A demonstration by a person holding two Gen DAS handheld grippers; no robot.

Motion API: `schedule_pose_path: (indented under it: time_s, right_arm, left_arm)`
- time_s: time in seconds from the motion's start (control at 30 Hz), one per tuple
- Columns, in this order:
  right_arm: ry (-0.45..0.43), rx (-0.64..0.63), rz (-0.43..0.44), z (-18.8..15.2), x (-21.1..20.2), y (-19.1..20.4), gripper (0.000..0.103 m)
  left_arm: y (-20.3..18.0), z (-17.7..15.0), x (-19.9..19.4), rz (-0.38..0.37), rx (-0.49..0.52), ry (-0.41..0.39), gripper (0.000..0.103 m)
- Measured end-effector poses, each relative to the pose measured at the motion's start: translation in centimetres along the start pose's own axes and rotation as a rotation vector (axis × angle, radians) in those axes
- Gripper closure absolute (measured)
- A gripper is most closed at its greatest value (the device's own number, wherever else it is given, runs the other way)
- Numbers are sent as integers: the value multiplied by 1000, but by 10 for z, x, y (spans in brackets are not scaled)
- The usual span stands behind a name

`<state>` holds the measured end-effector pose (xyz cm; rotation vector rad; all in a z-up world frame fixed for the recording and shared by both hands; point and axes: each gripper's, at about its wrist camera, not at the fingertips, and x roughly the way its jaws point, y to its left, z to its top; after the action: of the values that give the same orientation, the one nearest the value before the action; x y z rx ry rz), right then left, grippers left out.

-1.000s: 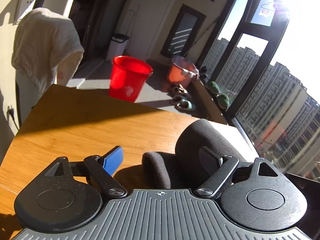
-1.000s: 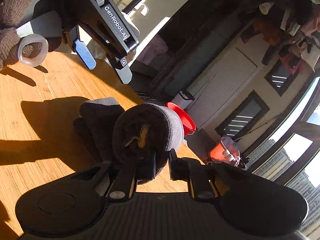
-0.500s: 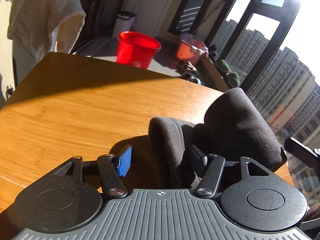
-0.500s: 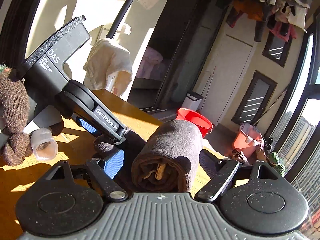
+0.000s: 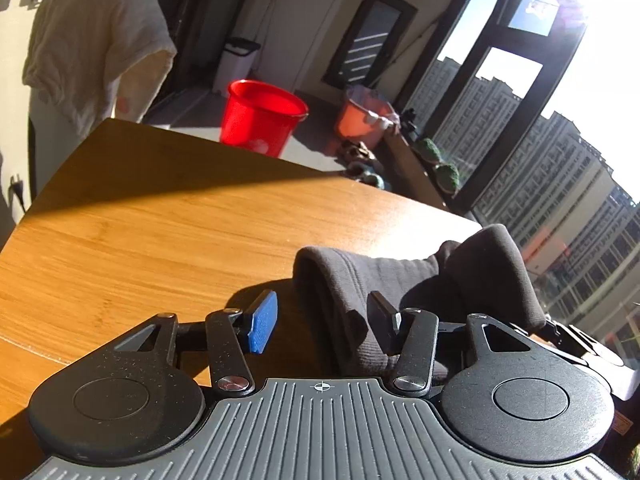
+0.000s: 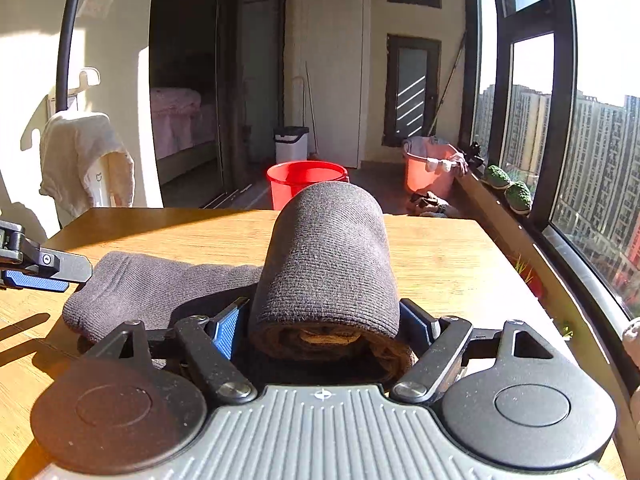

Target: Fold clothes

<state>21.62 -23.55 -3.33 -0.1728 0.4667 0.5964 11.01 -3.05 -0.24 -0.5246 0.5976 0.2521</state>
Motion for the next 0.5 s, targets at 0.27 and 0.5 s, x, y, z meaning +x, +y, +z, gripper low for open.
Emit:
schedule_pose_path:
  time_s: [0.27,0.5]
  right_arm:
    - [-187,-773,-164,-4,-23,113,53]
    - [-270,-1245,-221,-73,-9,197,50]
  left_arm:
    - [2,8,-6,5,-39,-29,46]
    - [-14,22,-32,-30,13,-89,24]
